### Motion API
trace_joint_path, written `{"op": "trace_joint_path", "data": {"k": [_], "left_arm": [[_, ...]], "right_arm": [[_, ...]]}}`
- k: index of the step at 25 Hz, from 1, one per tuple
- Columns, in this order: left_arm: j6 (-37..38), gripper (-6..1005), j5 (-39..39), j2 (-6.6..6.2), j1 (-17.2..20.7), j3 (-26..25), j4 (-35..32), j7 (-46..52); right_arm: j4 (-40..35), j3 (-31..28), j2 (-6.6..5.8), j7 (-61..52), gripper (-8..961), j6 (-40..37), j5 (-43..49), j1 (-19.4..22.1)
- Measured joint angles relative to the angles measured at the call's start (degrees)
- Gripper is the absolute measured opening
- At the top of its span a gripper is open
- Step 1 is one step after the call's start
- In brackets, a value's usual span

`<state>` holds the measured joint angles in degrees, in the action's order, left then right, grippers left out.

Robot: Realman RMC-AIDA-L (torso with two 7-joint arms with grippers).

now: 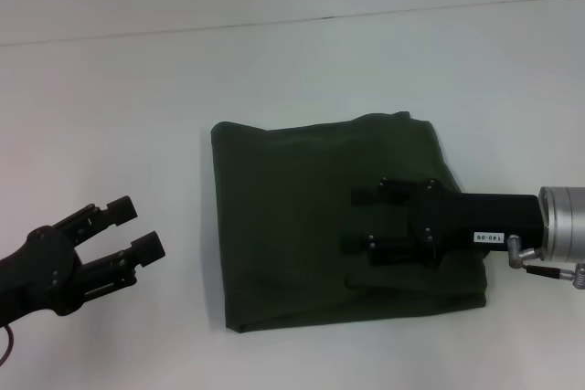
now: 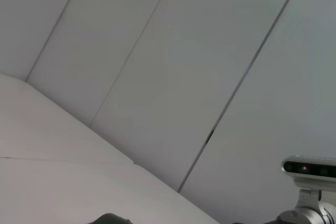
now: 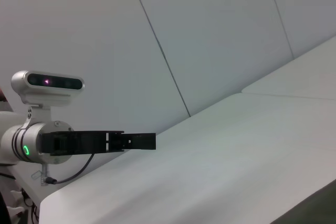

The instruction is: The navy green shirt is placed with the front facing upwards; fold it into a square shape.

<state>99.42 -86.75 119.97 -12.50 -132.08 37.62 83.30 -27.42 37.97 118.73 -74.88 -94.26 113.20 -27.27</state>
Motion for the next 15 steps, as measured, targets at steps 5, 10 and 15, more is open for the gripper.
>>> {"op": "trace_joint_path", "data": {"k": [5,10,15], "left_arm": [[0.00,917,0.00,0.00,-0.25,0.07,0.00,-0.02],[0.02,917,0.00,-0.08,-0.30,0.14,0.00,-0.02],[0.13,917,0.00,-0.18,-0.28,-0.06,0.00,0.07]], "right_arm": [[0.00,0.00,0.08,0.00,899,0.21,0.00,0.01],[0.07,0.06,0.10,0.00,899,0.80,0.00,0.02],[0.09,0.04,0.08,0.00,899,0.90,0.06,-0.03]]}}
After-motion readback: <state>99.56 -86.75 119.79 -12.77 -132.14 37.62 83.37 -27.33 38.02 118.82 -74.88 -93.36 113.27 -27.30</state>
